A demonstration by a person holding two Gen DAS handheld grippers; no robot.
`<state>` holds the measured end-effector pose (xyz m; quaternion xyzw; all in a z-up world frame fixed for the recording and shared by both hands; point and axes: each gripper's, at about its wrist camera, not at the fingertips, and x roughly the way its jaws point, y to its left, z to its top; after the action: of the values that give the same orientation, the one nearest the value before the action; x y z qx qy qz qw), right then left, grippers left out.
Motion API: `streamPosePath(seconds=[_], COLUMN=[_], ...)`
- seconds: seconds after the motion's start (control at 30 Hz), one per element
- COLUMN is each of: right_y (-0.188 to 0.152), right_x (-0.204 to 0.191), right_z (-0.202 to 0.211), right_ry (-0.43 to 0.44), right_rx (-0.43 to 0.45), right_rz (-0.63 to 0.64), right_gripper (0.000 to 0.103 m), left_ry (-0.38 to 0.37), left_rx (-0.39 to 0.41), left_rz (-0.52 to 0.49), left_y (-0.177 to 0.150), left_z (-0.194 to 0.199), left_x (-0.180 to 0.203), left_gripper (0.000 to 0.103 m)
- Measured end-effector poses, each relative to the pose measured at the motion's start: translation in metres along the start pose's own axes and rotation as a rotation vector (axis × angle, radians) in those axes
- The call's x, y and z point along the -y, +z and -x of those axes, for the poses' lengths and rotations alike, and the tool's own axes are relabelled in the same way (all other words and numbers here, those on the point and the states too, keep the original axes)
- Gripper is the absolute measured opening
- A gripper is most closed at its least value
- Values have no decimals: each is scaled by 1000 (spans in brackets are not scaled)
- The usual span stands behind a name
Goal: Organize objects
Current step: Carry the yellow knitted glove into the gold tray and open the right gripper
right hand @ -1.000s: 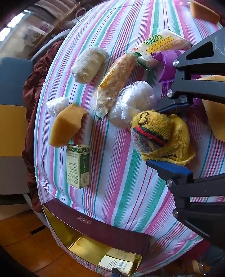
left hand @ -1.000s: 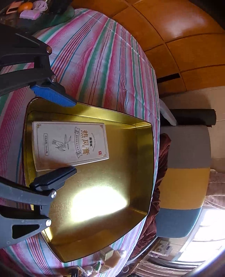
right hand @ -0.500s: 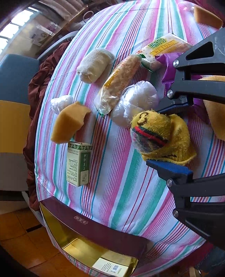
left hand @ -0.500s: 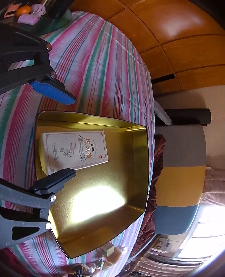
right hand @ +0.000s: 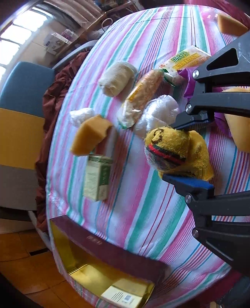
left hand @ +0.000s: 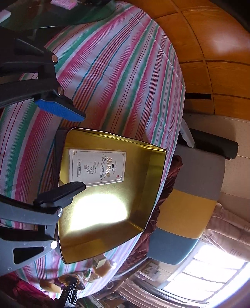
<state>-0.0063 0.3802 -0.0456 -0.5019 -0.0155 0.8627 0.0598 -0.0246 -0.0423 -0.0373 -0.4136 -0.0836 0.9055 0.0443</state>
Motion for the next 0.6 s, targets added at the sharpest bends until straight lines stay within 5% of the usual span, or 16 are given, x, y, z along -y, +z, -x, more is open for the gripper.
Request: streamPosePath(seconds=[0.33, 0.6], right_y=[55, 79], right_x=[-124, -234], right_z=[54, 4], right_ry=[201, 344], right_rx=[196, 118], right_rz=[132, 159], right_gripper=[42, 42], left_ry=[-65, -24], left_rx=[23, 28], left_rz=[-13, 36], left_y=[3, 5], left_z=[10, 12], left_x=[4, -21], left_gripper=[61, 60])
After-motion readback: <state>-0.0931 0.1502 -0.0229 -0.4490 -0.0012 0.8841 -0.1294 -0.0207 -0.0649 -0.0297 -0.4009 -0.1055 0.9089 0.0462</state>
